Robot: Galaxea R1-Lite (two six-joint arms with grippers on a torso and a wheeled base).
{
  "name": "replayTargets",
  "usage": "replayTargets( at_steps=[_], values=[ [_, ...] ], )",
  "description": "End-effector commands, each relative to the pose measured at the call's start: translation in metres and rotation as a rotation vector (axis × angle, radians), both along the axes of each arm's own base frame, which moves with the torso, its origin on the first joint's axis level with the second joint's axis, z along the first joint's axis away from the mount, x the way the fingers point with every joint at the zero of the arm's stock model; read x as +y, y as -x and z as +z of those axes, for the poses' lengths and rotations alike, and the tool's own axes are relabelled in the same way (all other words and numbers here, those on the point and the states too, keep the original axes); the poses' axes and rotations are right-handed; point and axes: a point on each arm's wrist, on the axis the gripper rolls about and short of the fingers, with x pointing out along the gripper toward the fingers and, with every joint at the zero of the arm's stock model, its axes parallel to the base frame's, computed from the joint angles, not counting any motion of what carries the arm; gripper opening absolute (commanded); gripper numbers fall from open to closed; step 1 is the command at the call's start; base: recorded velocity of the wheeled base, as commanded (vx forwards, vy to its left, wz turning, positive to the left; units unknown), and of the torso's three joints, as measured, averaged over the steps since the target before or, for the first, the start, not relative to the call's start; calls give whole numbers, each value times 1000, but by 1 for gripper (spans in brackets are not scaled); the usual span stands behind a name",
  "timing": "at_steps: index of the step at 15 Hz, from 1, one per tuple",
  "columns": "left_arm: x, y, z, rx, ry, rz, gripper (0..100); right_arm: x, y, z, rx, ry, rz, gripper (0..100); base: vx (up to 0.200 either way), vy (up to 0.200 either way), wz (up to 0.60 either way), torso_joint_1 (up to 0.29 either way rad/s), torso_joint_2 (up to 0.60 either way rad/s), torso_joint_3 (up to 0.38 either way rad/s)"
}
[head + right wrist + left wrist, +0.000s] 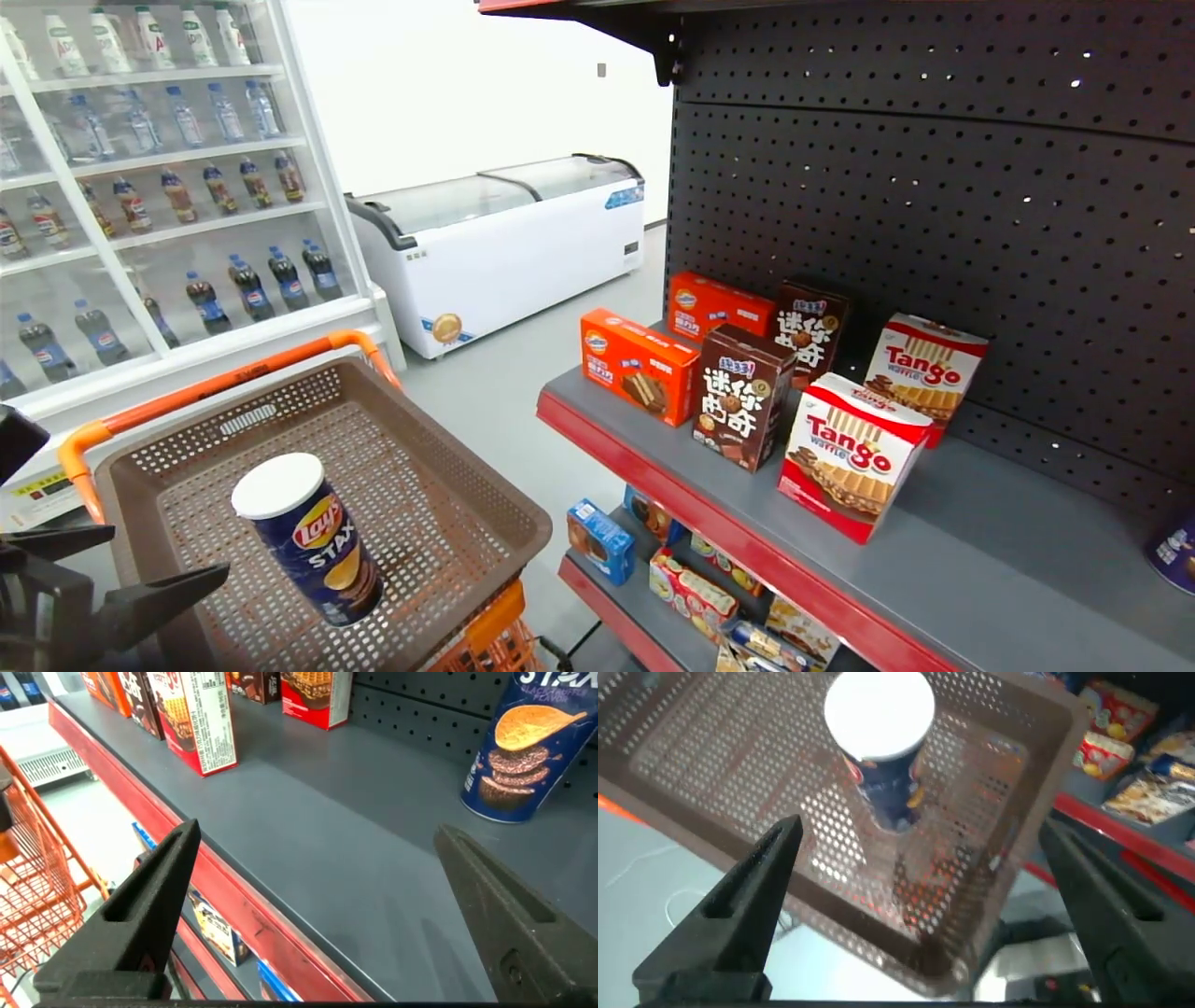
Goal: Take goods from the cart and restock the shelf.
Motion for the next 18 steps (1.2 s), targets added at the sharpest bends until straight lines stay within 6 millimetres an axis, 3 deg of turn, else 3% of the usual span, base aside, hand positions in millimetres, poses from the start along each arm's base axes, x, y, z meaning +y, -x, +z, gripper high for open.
replayTargets(
  at_steps=[1,6,13,18],
  values=[
    [3,-8,-25,53,11,6,100,0,0,0,-1,1,0,100,0,0,0,0,0,0],
    [12,-34,-64,48,20,26,100,0,0,0,-1,1,0,100,0,0,0,0,0,0],
    [22,-78,-99,45,49,-28,100,0,0,0,-1,1,0,100,0,0,0,0,0,0],
    [21,-98,-119,97,64,-66,100,0,0,0,-1,1,0,100,0,0,0,0,0,0]
  ],
)
